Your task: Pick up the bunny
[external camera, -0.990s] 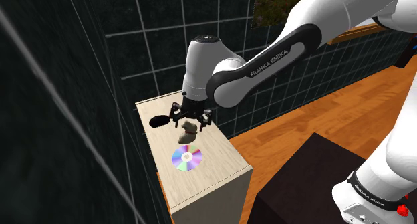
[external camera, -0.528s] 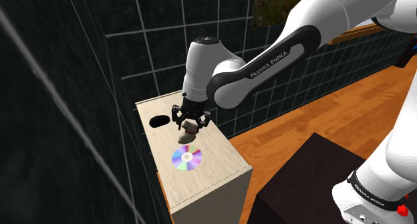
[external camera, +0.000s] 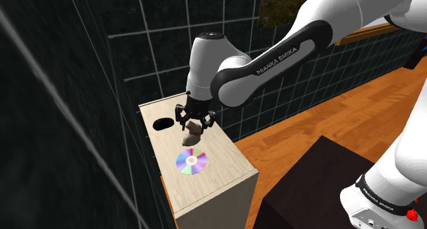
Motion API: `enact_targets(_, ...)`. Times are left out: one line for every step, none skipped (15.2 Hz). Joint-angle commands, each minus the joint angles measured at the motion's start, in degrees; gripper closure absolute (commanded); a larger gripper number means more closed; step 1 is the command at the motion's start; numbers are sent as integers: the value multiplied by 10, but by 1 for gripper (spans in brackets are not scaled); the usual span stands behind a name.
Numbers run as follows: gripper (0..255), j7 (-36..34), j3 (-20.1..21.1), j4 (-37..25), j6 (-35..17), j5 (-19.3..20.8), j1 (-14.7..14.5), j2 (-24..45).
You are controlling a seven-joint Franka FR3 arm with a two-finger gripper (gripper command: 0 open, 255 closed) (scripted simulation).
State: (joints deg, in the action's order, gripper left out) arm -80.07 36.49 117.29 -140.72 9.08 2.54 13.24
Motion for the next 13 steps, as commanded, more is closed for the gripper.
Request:
enact_targets(255, 7, 4, -7, 15, -10, 4, -9)
enact_targets(255, 10, 5, -11, 22, -14, 5, -14)
enact_targets(255, 12, 7, -14, 28, -19, 6, -18)
enact_targets(255, 15, 8, -17, 35, -23, 8, -23)
enact_targets(255, 18, 9, -21, 42, -27, 9, -27)
enact_targets(255, 20, 11, -24, 49, -31, 10, -31)
enact_targets(255, 22, 12, -28, 56, -34, 11, -35)
enact_targets(255, 25, 13, -32, 63, -38, 12, -39)
enact_targets(255, 27, 13, -36, 70, -41, 13, -42)
enact_targets(255, 29, 14, -40, 77, -45, 14, -46)
enact_targets(255, 31, 15, -45, 84, -48, 15, -49)
enact_targets(255, 31, 15, -45, 85, -48, 15, -50)
enact_targets(255, 31, 15, -45, 85, -48, 15, -50)
